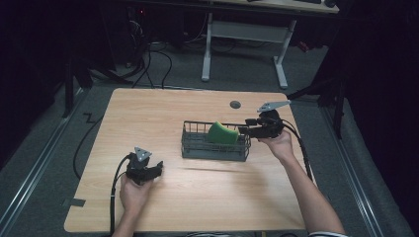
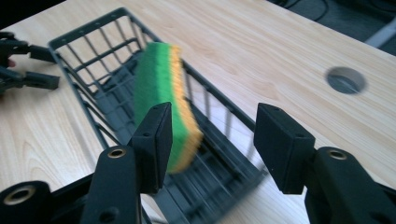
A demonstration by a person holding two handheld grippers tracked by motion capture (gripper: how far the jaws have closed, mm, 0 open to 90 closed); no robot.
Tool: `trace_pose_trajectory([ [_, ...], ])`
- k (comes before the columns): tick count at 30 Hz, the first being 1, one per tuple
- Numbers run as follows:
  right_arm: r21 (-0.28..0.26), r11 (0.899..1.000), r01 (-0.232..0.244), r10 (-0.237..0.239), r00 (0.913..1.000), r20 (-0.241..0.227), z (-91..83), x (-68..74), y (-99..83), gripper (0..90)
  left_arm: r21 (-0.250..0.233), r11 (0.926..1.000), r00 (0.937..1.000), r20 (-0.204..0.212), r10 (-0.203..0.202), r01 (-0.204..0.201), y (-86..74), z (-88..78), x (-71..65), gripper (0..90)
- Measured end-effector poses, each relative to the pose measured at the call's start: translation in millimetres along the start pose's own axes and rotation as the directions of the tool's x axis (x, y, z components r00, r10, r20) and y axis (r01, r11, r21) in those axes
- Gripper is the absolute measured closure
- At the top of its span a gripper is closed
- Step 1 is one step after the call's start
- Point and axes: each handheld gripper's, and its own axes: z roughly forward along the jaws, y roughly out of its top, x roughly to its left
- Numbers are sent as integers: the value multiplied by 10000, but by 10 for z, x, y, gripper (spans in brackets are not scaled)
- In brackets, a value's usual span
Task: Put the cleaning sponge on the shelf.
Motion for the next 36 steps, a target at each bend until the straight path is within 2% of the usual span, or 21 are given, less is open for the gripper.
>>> trace_pose_trajectory([
  [3, -458, 9979, -465, 472, 9988, 147, -141, -57, -66, 473, 1, 10000, 10000, -4, 2, -2, 0, 0, 0, 344],
  [7, -542, 9960, -706, 734, 9960, 518, -292, -81, -115, 473, 2, 10000, 10000, -2, 3, -3, 0, 0, 0, 344],
  [9, -752, 9943, -756, 806, 9946, 654, -352, -83, -141, 474, 0, 10000, 10000, -1, -1, 1, 0, 0, 0, 344],
  [11, -788, 9928, -900, 960, 9925, 758, -401, -89, -185, 474, 1, 10000, 10000, -2, -1, 1, 0, 0, 0, 344],
  [14, -559, 9927, -1067, 1124, 9875, 1107, -455, -75, -255, 473, 0, 10000, 10000, -2, 0, 0, 0, 0, 0, 344],
  [17, -806, 9899, -1170, 1261, 9848, 1191, -525, -45, -328, 473, 0, 10000, 10000, 1, -1, 1, 0, 0, 0, 344],
  [21, -866, 9891, -1187, 1311, 9791, 1558, -586, -3, -417, 474, 1, 10000, 10000, 3, -1, 1, 0, 0, 0, 344],
  [24, -804, 9872, -1379, 1502, 9726, 1772, -611, -2, -488, 473, 0, 10000, 10000, 5, -2, 2, 0, 0, 1, 344],
  [29, -934, 9855, -1417, 1571, 9699, 1862, -645, 25, -521, 474, -1, 10000, 10000, 12, -6, 6, 0, 0, 1, 344],
  [31, -1173, 9828, -1427, 1623, 9701, 1802, -663, 46, -548, 474, -1, 10000, 10000, 15, -6, 6, 0, 0, 1, 344],
  [36, -1189, 9771, -1766, 1966, 9626, 1866, -673, 36, -733, 474, 1, 10000, 10000, 13, -4, 4, 0, 0, 1, 344],
])
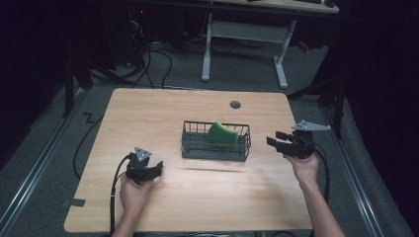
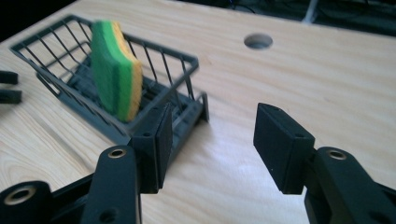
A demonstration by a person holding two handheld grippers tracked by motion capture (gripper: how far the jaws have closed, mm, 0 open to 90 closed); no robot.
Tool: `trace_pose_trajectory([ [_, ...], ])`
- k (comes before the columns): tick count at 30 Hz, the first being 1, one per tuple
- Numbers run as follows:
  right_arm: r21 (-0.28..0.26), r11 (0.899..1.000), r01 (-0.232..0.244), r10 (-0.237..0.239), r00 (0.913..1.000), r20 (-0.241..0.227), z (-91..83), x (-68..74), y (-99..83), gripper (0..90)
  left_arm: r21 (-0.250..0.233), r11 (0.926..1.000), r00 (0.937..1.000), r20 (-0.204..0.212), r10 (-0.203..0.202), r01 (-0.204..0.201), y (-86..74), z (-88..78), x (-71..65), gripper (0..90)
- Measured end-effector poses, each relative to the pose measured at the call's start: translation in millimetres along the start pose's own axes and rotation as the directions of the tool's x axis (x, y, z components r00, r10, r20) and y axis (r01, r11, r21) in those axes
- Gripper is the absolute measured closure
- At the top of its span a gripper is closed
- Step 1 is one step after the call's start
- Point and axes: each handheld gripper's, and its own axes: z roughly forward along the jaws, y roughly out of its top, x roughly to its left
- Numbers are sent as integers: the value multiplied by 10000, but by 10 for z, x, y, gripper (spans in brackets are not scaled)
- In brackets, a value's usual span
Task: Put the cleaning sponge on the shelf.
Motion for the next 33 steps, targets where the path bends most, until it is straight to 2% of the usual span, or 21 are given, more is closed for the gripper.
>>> trace_pose_trajectory([
  [11, 170, 9984, -541, 536, 9982, 286, -2, -32, -294, 474, 0, 10000, 10000, -7, 4, -4, 0, 0, -1, 344],
  [15, 35, 9971, -756, 755, 9968, 260, -22, -38, -403, 474, 0, 10000, 10000, -8, 5, -5, 0, 0, -1, 344],
  [20, 155, 9963, -848, 841, 9956, 413, -15, -43, -532, 474, 0, 10000, 10000, -6, 6, -6, 0, 0, -1, 344],
  [33, 527, 9916, -1177, 1133, 9903, 810, 167, -41, -884, 472, -11, 10000, 10000, -7, 17, -17, -1, 0, -4, 344],
])
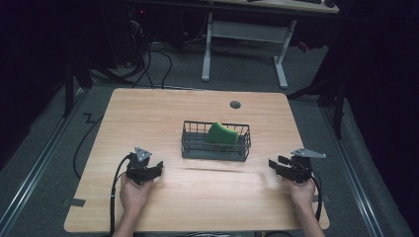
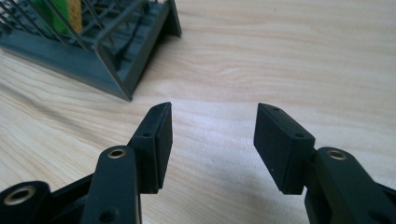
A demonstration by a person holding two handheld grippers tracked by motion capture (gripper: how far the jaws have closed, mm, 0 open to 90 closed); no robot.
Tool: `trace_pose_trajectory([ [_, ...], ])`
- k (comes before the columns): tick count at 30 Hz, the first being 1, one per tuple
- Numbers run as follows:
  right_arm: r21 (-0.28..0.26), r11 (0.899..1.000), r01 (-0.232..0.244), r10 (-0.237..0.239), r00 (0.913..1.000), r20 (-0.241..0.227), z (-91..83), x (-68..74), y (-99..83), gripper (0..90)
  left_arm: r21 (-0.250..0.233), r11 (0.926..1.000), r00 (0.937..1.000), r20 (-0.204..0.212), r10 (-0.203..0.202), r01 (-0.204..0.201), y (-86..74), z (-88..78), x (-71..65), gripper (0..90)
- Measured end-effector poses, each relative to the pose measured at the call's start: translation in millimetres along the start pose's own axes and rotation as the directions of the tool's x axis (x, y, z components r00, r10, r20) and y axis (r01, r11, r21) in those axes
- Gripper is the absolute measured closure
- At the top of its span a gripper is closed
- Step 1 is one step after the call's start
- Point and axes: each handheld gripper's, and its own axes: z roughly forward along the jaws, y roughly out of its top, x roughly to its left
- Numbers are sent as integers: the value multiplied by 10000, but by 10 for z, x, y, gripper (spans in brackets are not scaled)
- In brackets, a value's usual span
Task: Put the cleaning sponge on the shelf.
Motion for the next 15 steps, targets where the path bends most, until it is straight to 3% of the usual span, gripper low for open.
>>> trace_pose_trajectory([
  [6, 116, 9999, -50, 46, 9994, 352, 101, -19, -118, 458, 2, 10000, 10000, 0, 4, -4, 0, 0, 0, 343],
  [15, 531, 9952, 820, -879, 9886, 1224, 186, 82, -164, 407, 5, 10000, 10000, 6, 8, -8, 0, 0, 0, 344],
])
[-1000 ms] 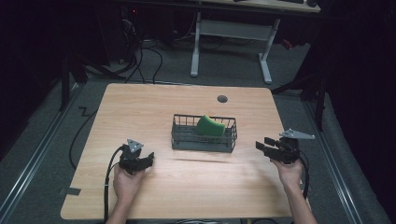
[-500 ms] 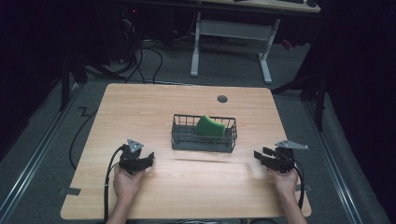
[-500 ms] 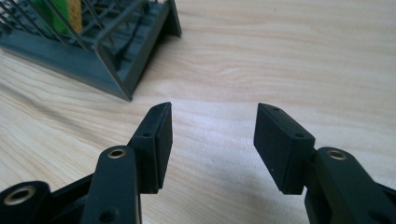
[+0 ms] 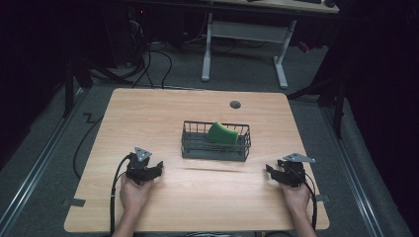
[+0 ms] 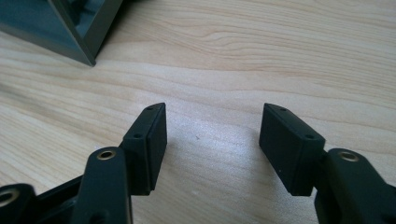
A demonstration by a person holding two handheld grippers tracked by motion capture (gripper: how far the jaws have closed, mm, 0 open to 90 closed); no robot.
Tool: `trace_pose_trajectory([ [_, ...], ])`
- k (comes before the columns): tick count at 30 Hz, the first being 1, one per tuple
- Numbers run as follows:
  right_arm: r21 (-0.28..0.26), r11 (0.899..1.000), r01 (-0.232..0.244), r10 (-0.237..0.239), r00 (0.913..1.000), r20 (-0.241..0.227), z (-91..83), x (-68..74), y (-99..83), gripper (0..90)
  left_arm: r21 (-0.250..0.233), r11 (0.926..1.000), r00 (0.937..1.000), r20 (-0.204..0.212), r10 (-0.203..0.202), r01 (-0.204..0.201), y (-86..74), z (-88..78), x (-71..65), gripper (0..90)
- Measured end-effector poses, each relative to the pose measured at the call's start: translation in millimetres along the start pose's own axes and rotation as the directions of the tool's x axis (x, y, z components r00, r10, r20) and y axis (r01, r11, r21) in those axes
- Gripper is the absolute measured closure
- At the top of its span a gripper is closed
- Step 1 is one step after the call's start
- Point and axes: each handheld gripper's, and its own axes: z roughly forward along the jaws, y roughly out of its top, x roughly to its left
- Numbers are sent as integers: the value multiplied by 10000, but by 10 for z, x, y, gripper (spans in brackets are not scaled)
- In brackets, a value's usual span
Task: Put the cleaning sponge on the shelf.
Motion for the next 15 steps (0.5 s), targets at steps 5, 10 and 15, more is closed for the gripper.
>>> trace_pose_trajectory([
  [5, 121, 9997, 219, -220, 9997, 123, 11, 29, 4, 347, -4, 10000, 10000, -6, -4, 4, -2, -1, -2, 343],
  [10, 153, 9994, 320, -322, 9993, 167, 13, 39, 5, 338, -2, 10000, 10000, -2, -7, 7, -2, -2, -1, 343],
  [15, 160, 9994, 302, -305, 9994, 165, 13, 40, 5, 337, -23, 10000, 10000, 20, -17, 17, -3, -2, 0, 353],
])
